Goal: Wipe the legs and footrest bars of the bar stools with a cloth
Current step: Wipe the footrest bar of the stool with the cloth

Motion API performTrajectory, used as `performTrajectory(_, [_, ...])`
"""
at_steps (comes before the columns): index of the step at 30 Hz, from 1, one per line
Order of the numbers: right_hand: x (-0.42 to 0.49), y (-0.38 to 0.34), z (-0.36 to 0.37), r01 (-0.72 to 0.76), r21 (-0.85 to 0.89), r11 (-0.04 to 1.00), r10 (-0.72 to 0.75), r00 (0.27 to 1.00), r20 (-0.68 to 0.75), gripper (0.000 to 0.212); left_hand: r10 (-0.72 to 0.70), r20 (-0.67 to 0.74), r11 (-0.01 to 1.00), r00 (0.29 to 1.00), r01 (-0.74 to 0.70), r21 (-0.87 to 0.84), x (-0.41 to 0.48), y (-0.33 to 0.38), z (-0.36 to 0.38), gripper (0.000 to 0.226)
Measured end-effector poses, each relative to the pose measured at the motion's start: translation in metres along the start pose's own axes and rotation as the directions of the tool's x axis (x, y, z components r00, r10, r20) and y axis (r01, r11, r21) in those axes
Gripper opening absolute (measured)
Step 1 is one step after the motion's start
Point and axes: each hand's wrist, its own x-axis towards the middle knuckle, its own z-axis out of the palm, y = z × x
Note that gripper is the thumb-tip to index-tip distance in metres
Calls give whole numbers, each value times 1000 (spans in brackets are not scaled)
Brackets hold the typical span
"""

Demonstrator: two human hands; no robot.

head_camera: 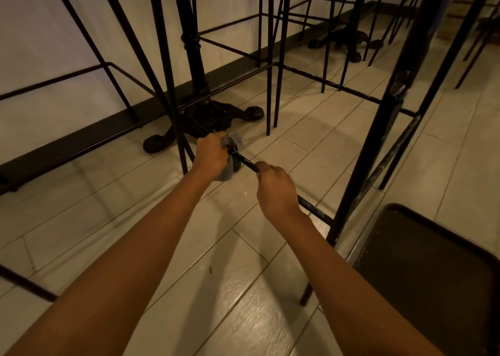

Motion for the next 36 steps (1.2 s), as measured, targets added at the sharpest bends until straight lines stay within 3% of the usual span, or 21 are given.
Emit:
performTrajectory(9, [-1,-3,-6,-38,28,999,37,999,24,41,110,156,993,982,-104,-47,-19,6,-7,32])
performTrajectory(18, [0,-2,-4,-61,56,997,61,998,-5,62,105,82,992,991,-100,-72,-32,13,6,33])
performTrajectory(25, [-1,-2,-4,-46,47,998,46,999,-3,67,155,246,985,957,-132,-108,-40,13,4,30])
performTrajectory(36, [-3,-4,-8,-39,12,999,38,999,38,67,97,54,975,994,-84,-204,-29,11,18,23])
